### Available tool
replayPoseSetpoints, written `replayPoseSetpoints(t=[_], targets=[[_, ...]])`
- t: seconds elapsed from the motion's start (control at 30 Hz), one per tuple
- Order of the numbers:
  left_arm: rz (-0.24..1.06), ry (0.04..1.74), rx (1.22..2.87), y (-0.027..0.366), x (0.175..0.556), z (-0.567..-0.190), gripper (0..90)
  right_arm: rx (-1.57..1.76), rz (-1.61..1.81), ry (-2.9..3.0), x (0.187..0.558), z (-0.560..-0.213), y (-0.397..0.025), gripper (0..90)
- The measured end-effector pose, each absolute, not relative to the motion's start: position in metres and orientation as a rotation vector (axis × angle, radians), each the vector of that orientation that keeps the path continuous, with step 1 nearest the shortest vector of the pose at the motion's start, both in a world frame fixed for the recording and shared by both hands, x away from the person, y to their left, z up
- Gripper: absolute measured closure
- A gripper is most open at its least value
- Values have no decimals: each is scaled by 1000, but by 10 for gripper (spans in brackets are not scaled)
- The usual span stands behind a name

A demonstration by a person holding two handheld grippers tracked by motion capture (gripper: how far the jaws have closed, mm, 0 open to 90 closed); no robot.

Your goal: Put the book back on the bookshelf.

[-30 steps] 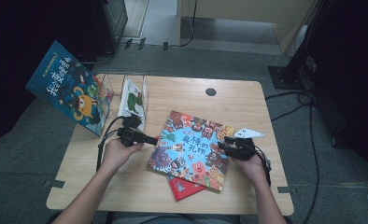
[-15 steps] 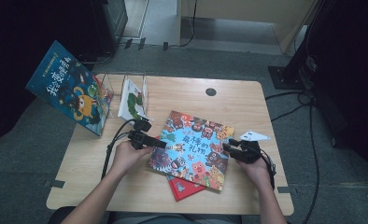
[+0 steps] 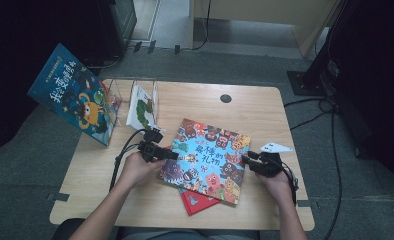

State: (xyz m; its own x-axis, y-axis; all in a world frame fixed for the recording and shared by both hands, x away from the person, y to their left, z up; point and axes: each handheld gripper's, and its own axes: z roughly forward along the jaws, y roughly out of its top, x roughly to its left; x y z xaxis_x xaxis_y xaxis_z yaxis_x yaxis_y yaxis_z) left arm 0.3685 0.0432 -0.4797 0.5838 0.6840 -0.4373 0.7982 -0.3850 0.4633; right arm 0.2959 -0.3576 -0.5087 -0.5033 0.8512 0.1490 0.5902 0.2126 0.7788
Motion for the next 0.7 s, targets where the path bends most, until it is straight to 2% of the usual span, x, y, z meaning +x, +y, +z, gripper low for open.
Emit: replayPoseSetpoints(t=[0.1,0.23,0.33,0.5,0.7], targets=[[-238,1194,2133,45,368,-481,576,1352,1169,2172,295,-508,-359,645],[-218,1188,2137,46,367,-482,590,1356,1172,2172,295,-508,-361,714],[-158,1173,2155,46,365,-483,708,1361,1178,2174,295,-508,-360,771],[-128,1171,2157,49,365,-484,813,1363,1170,2169,296,-507,-358,826],[-112,1147,2170,56,365,-483,835,1363,1168,2172,295,-507,-360,878]])
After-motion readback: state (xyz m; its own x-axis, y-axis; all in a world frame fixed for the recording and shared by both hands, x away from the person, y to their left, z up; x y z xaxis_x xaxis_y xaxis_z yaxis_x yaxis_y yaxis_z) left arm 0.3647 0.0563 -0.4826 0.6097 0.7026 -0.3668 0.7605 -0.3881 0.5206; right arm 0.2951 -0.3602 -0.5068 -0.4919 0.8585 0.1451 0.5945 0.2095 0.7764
